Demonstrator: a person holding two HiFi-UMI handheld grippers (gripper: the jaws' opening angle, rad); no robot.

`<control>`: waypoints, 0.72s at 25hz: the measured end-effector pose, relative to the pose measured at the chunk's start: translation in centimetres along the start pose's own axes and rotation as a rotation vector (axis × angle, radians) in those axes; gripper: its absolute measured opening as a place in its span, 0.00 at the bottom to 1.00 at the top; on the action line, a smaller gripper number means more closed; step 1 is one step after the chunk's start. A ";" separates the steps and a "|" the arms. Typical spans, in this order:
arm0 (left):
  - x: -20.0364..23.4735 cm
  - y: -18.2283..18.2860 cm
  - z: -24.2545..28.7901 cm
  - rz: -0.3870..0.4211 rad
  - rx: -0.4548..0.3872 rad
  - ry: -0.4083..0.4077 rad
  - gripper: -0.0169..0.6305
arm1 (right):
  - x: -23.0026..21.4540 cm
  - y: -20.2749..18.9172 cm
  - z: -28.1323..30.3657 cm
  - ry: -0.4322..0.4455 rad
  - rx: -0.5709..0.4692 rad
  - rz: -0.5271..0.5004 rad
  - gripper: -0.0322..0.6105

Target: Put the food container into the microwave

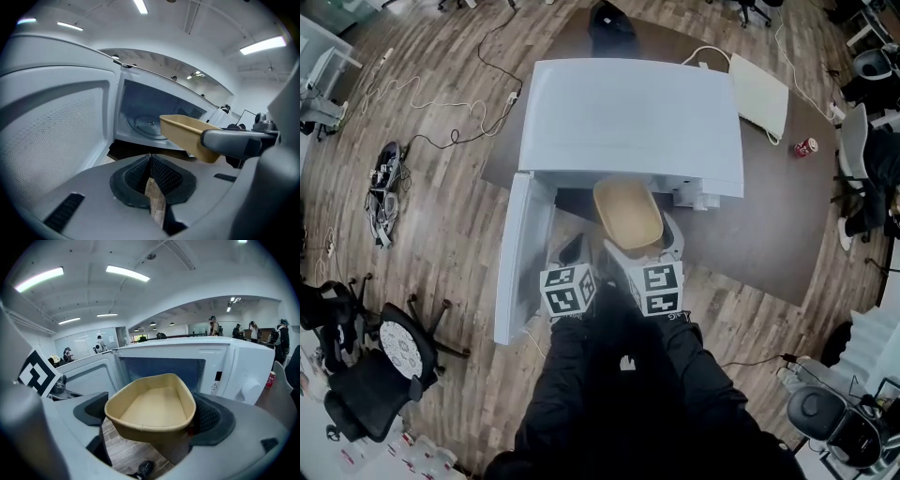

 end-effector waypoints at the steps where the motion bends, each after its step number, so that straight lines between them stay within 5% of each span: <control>1: 0.1 0.1 0.3 0.000 0.003 0.002 0.08 | -0.2 0.1 0.5 0.001 0.000 0.000 0.93; 18: 1.5 1.2 5.8 -0.001 0.022 0.008 0.08 | -3.5 0.0 8.5 -0.003 -0.030 0.015 0.93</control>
Point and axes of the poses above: the fingertips, and each gripper's own axes: z forward along the fingers, x to its left, y out of its top, the point moved 5 cm from there along -z, backward along the fingers, and after that the axes turned 3 degrees about x, right-handed, at the moved point
